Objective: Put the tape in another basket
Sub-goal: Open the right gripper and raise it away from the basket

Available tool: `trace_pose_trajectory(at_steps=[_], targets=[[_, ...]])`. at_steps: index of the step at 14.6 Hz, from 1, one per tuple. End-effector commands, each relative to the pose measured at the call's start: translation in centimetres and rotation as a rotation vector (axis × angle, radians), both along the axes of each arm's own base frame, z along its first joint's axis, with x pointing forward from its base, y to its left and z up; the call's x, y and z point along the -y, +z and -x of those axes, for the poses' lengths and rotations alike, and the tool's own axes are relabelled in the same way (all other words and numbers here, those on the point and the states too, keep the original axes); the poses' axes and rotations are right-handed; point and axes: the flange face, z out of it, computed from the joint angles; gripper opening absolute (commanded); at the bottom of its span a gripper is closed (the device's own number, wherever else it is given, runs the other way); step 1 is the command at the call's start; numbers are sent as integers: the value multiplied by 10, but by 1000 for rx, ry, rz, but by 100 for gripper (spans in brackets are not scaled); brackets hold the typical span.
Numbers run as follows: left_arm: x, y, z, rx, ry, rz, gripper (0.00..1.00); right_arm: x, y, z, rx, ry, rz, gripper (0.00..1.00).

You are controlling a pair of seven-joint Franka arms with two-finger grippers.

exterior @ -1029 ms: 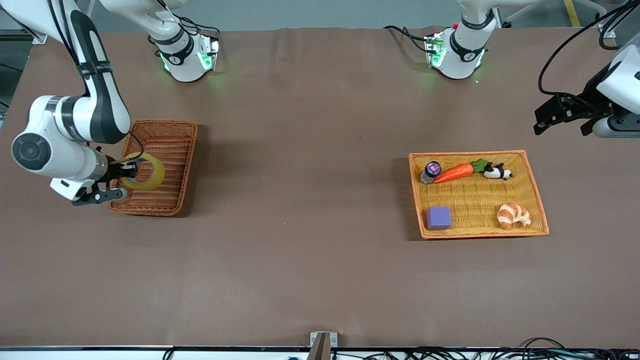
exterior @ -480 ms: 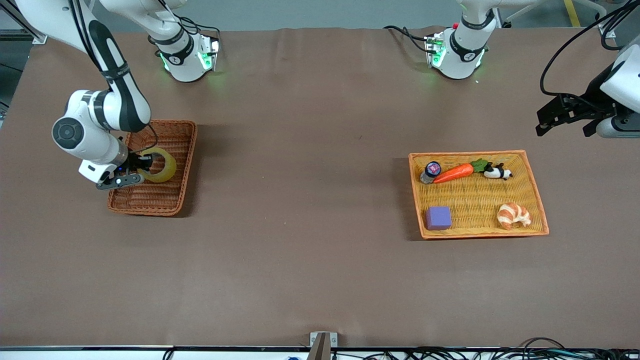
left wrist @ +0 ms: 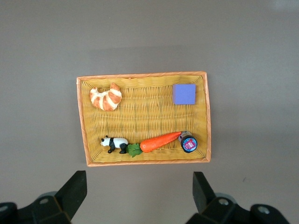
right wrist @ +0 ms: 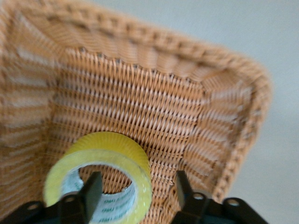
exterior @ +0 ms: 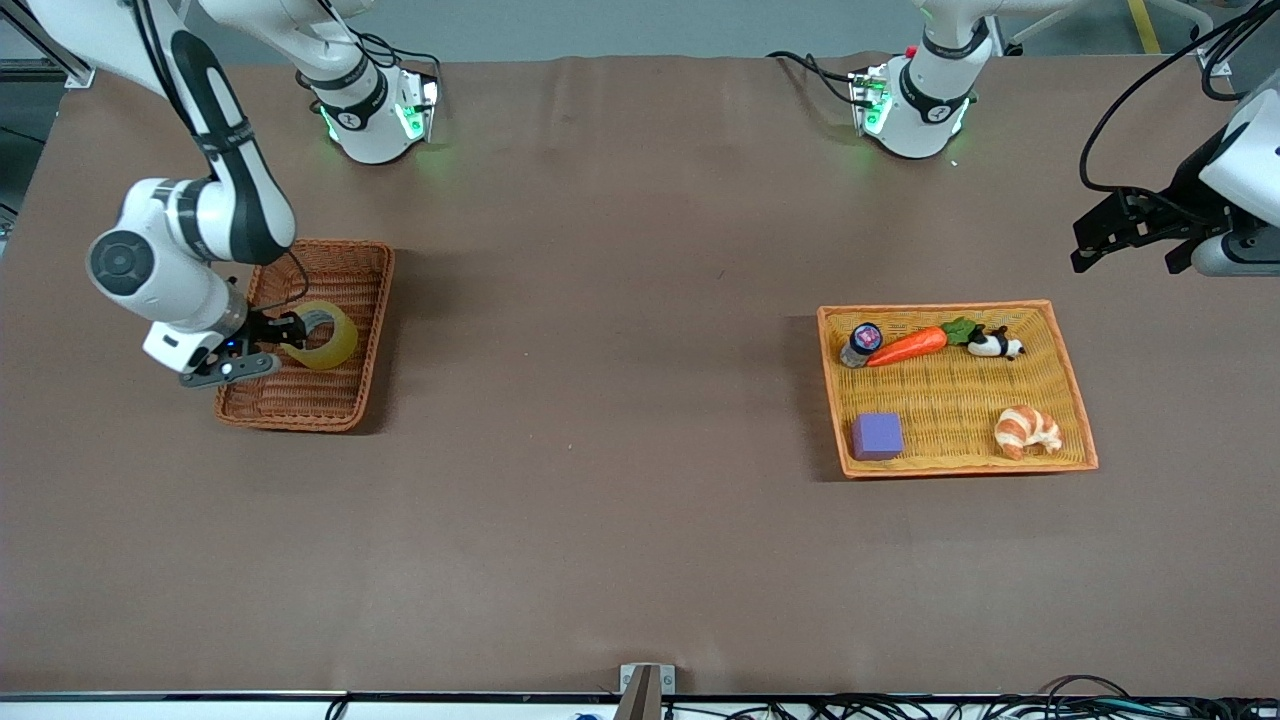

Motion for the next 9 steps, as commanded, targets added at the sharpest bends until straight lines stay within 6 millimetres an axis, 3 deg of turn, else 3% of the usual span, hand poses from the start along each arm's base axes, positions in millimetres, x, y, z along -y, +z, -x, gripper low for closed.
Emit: trace_pose_trajectory(at_steps=[1,5,9], targets=[[3,2,-1,11,-10,-16,100,-23,97,-42,25,-78,-3,100],[2,4,-1,13,-14,-16,100,-52,197,-68,111,-251,-1,100],[1,5,0,16,-14,-15,100,-46,312,-57,172,-322,-78,100]])
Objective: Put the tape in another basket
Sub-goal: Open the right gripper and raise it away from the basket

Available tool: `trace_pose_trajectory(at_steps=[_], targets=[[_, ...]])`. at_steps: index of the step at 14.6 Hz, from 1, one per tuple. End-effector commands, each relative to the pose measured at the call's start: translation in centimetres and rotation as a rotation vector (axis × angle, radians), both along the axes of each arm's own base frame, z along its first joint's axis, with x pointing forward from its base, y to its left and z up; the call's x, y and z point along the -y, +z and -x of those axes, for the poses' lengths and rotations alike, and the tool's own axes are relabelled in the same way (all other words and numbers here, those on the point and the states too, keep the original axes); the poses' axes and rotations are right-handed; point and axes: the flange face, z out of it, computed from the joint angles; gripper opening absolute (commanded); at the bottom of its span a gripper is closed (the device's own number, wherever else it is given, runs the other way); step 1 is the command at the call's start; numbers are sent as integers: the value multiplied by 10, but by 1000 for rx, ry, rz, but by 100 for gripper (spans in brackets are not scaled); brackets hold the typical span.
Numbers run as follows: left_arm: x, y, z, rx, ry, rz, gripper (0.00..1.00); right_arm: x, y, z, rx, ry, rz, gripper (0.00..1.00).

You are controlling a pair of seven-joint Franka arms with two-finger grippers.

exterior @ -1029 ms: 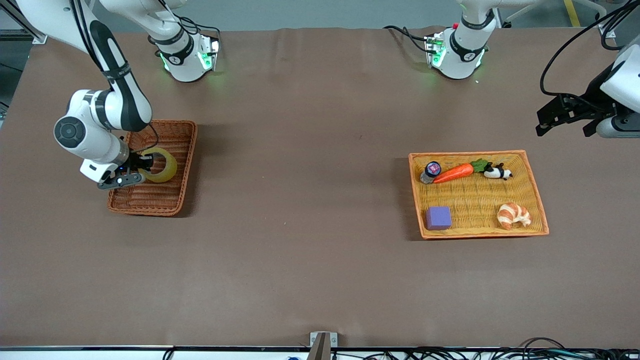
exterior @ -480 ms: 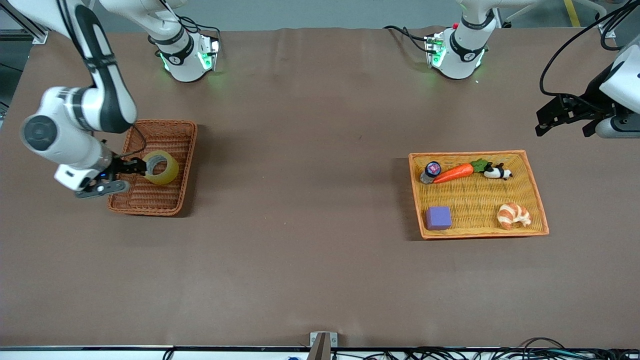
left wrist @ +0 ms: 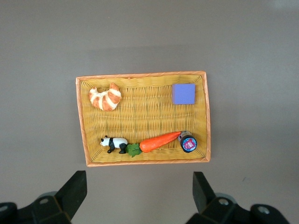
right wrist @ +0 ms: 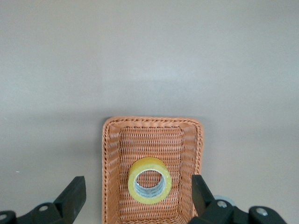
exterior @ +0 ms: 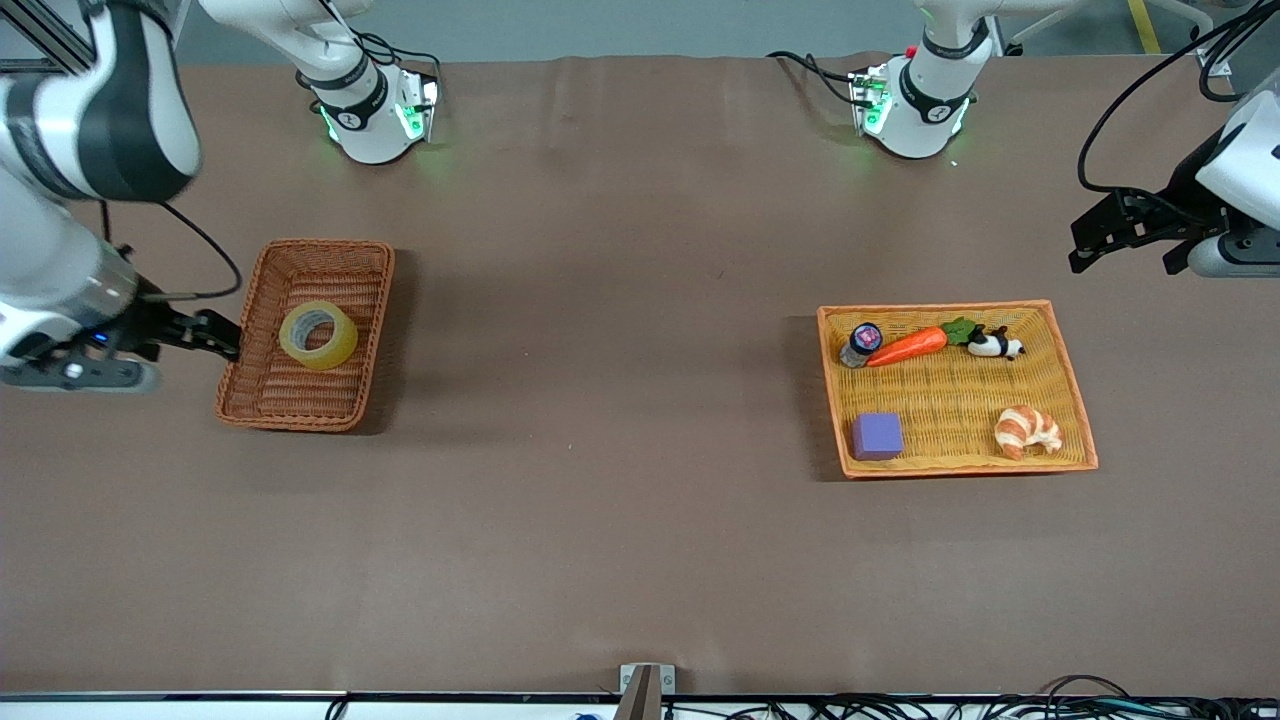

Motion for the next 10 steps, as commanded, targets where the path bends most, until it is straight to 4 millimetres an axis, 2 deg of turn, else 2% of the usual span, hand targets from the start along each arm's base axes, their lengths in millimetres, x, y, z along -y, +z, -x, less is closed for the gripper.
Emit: trace_pose_trajectory(at_steps=[1,2,5,10], targets=[[-3,7,1,18,-7,-15,100,25,75,15,15,-77,-121,100],[-3,9,3,20,-9,-15,100,32,86,22,-15,-92,-153,100],[-3,9,4,14,-9,-16,100,34,118,31,-10,-99,-134,100],[-2,6,5,-3,-10,-16,100,31,115,34,-35,-77,-109,100]])
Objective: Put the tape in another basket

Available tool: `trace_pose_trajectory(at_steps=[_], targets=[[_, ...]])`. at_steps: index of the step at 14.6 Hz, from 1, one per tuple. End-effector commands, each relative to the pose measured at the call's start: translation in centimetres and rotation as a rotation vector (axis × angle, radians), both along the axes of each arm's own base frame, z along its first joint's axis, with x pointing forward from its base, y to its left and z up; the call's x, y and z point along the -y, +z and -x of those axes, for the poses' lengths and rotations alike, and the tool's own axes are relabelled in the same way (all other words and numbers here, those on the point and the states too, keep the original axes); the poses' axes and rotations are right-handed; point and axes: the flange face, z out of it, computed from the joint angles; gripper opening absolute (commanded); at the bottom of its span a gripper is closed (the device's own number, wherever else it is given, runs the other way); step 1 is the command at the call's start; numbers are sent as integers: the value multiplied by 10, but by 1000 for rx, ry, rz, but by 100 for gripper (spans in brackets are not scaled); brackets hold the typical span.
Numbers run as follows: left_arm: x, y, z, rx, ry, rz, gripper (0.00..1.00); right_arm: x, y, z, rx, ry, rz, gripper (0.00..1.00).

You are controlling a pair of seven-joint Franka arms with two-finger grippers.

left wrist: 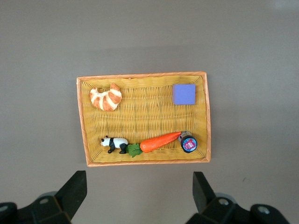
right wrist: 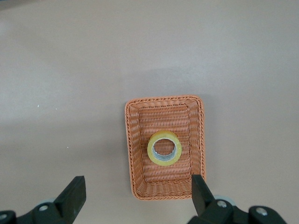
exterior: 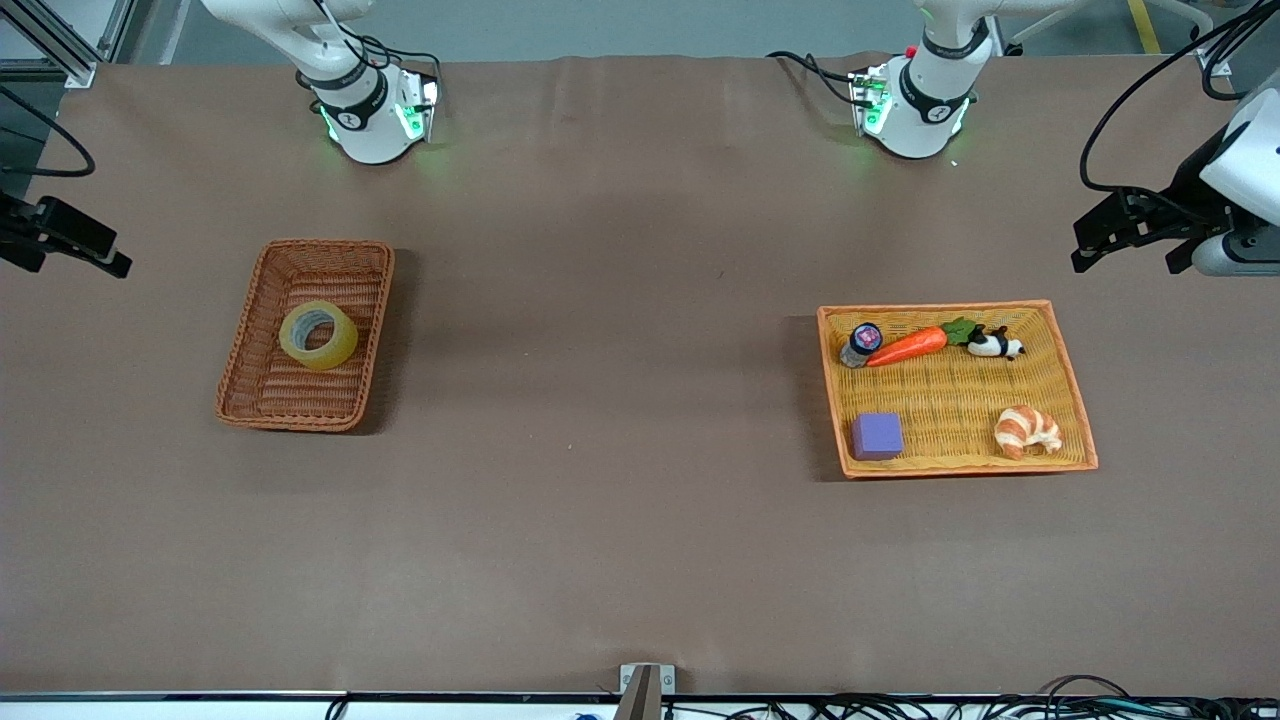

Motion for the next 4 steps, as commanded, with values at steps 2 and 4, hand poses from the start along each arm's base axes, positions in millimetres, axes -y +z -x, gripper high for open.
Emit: trace_pose_trajectory(at_steps=[2,4], targets=[[2,3,5,-11,-17,-16,100,1,0,0,-12,7,21,100],[3,2,4,-13,-20,-16,100,1,-1,-1,-10,26,64,100]])
